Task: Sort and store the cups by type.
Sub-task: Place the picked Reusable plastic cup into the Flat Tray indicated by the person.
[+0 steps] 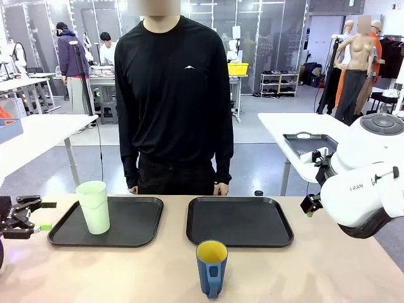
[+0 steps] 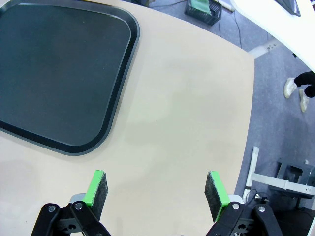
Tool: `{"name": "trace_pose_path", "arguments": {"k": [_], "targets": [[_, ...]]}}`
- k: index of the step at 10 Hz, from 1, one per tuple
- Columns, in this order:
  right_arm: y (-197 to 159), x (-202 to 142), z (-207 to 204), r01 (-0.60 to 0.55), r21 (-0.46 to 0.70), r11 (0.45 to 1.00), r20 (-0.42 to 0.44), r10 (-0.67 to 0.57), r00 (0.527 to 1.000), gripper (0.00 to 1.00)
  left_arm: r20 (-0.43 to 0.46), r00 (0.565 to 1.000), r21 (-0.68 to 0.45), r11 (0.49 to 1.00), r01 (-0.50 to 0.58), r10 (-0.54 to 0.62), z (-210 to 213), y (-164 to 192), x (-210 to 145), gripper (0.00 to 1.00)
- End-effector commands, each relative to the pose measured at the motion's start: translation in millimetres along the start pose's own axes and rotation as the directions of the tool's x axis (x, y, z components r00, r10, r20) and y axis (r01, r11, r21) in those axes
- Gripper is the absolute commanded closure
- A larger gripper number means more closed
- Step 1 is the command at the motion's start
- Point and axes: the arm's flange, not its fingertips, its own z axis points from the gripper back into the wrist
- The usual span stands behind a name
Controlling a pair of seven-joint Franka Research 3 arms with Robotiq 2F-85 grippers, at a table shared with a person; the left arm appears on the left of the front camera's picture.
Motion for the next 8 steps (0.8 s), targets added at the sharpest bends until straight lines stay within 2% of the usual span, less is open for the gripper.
{"name": "trace_pose_path", "arguments": {"k": [1,4,5,8], "targets": [[0,0,-1,-0.001,0.0,1.0,0.0,0.001,1.0,0.0,-0.041,0.999,0.05,0.999,-0.005,0.007,7,-10,22,0.0],[0,0,-1,-0.001,0.0,1.0,0.0,0.001,1.0,0.0,-0.083,0.996,0.096,0.995,-0.01,0.018,21,-15,32,0.0],[0,0,-1,-0.001,0.0,1.0,0.0,0.001,1.0,0.0,-0.014,1.0,0.054,0.998,0.011,-0.01,14,-10,24,0.0],[0,0,-1,-0.001,0.0,1.0,0.0,0.001,1.0,0.0,-0.014,1.0,0.054,0.998,0.011,-0.01,14,-10,24,0.0]]}}
